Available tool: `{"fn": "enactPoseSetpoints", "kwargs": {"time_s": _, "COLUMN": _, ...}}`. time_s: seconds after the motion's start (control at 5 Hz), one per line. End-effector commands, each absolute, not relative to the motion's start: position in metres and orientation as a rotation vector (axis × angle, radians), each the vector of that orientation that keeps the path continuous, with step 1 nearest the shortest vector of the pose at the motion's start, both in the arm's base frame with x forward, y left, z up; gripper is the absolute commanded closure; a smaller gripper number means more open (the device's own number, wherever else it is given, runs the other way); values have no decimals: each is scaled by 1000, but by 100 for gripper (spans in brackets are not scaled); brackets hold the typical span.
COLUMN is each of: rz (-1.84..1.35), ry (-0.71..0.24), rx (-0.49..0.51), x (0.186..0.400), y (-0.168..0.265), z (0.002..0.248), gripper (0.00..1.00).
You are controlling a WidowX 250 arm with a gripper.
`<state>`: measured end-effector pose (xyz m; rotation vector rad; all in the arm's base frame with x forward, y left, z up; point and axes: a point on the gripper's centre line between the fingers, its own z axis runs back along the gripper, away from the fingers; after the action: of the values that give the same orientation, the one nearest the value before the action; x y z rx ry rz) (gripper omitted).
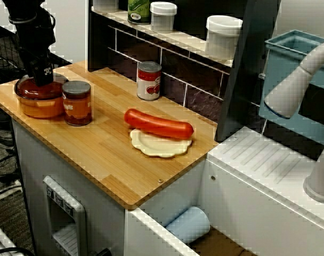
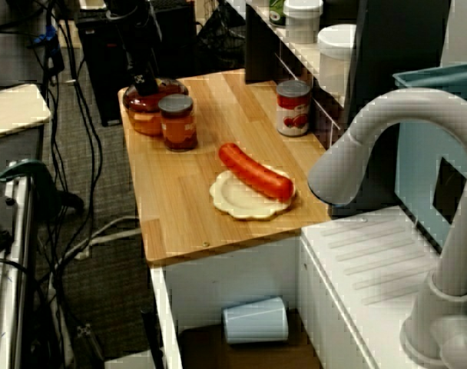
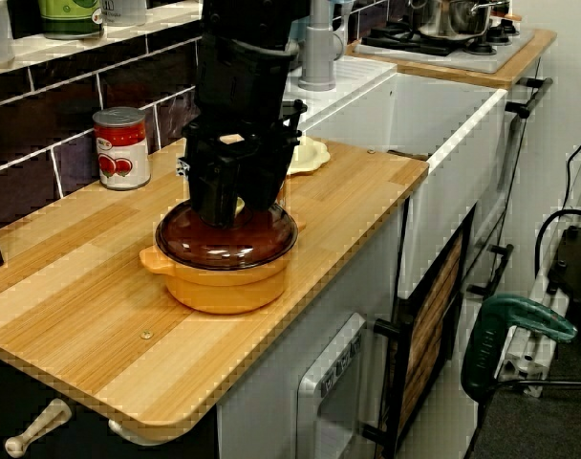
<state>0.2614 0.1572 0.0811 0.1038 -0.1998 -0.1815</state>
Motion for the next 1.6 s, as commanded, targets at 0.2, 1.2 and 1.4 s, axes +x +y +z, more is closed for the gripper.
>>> {"fn": "enactPoseSetpoints", "kwargs": {"time_s": 0.2, "rz": -200, "ry": -210, "rx": 111, "x": 257, "y": 167, "z": 71, "gripper": 0}}
{"fn": "enactPoseSetpoints", "kwargs": {"time_s": 1.2, "rz": -197, "ry": -213, "rx": -199, "x": 251, "y": 187, "z": 109, "gripper": 0}}
{"fn": "enactPoseSetpoints", "kwargs": {"time_s": 1.4, "rz": -213, "ry": -215, "rx": -234, "x": 248, "y": 185, "z": 117, "gripper": 0}}
